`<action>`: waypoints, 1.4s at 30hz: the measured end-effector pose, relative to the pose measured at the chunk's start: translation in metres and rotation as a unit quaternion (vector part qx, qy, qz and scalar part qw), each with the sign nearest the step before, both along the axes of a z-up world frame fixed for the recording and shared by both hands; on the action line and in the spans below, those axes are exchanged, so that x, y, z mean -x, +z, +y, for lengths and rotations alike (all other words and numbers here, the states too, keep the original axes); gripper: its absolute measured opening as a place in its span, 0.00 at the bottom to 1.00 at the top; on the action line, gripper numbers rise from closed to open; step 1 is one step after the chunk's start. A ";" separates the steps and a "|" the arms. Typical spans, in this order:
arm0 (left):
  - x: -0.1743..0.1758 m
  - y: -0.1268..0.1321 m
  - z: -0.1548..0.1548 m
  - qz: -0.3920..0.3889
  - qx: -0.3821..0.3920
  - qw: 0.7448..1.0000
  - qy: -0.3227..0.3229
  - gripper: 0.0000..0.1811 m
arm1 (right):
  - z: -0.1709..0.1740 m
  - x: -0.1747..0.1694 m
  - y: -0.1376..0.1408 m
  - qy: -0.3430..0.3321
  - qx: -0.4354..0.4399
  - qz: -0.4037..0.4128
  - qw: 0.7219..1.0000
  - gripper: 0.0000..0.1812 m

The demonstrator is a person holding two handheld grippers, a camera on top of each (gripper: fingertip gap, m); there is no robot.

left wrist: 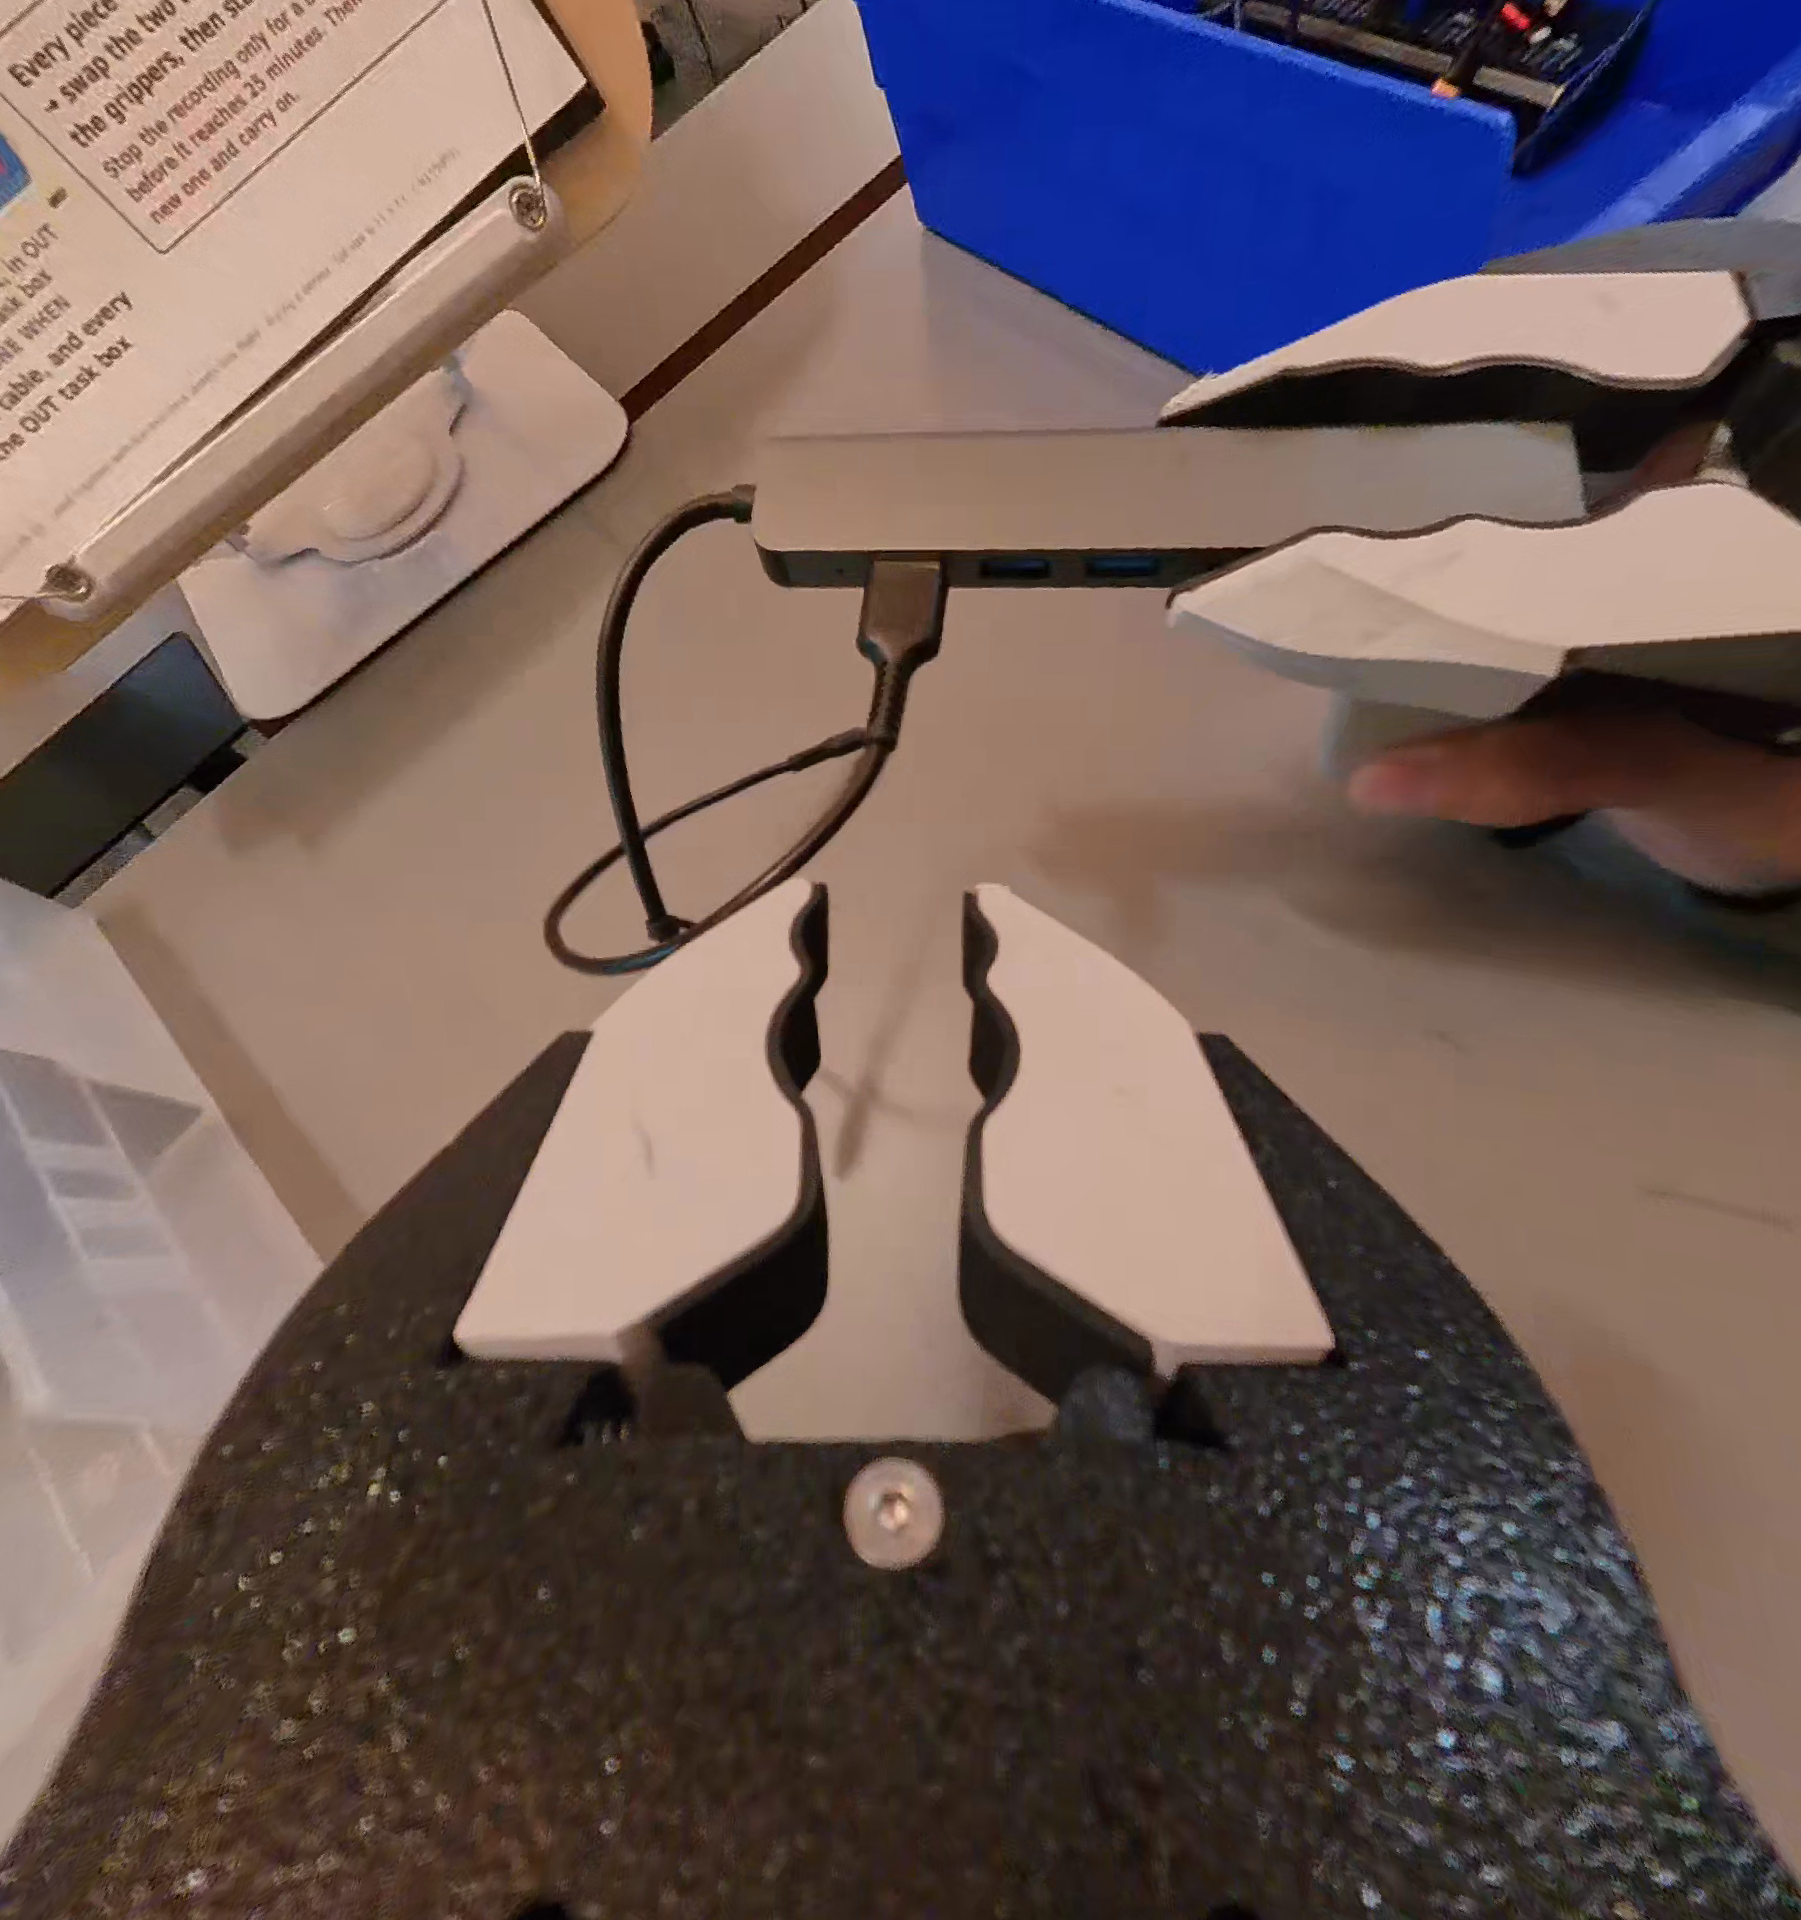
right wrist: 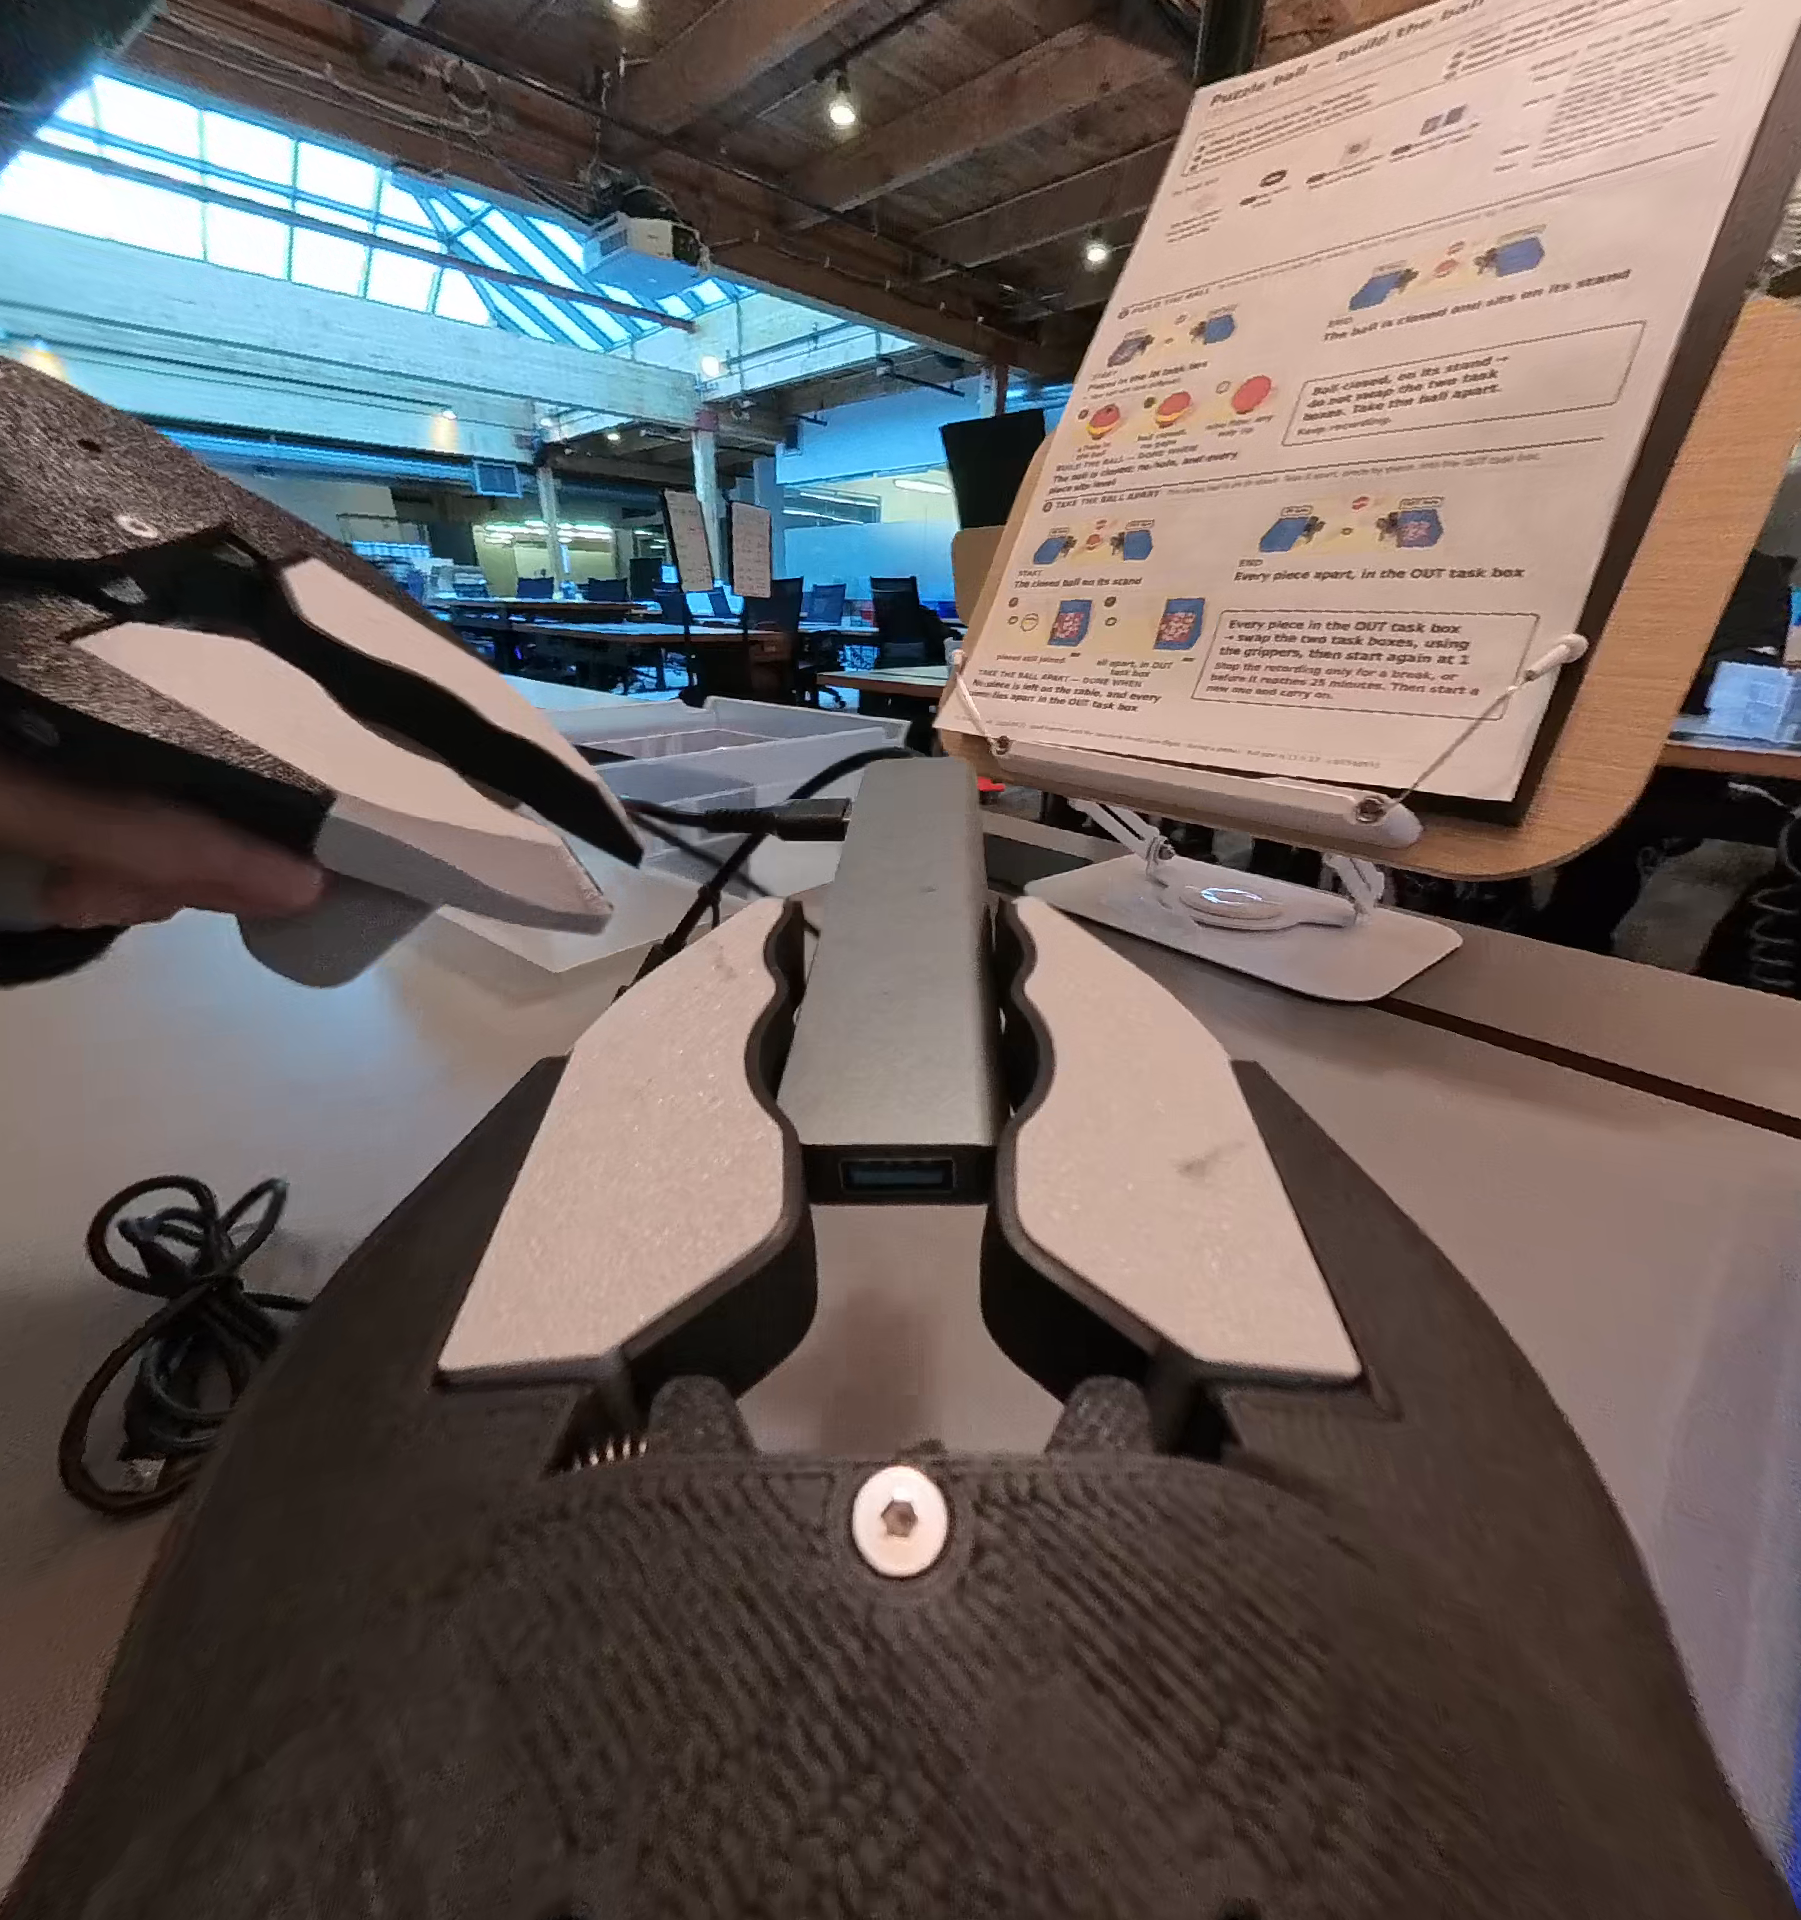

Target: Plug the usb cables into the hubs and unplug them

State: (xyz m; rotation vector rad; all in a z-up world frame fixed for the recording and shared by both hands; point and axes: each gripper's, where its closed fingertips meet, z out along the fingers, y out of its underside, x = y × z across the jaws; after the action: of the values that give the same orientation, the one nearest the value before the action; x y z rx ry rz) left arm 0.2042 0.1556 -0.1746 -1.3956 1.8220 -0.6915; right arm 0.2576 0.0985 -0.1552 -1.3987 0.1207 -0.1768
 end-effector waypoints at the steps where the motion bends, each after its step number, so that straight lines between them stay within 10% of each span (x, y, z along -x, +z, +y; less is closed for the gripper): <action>1: -0.003 0.000 -0.004 -0.004 0.007 1.000 -0.004 0.15 | -0.002 -0.003 0.000 -0.007 -0.001 0.001 1.000 0.19; 28: -0.038 0.010 -0.003 -0.137 -0.053 0.989 0.016 0.03 | 0.004 0.009 0.001 0.013 -0.005 0.002 1.000 0.20; 38: -0.024 0.050 0.007 -0.171 0.113 0.978 -0.031 0.23 | 0.005 0.010 0.002 0.023 -0.010 0.003 1.000 0.19; 42: -0.020 0.054 0.038 -0.124 -0.031 0.984 -0.126 0.25 | 0.005 0.016 0.002 0.049 -0.011 0.000 0.999 0.19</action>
State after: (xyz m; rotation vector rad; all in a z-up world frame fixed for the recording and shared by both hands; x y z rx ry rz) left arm 0.2243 0.1933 -0.1205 -0.9977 1.8192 -0.8871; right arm 0.2415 0.1038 -0.1531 -1.3803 0.0544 -0.0936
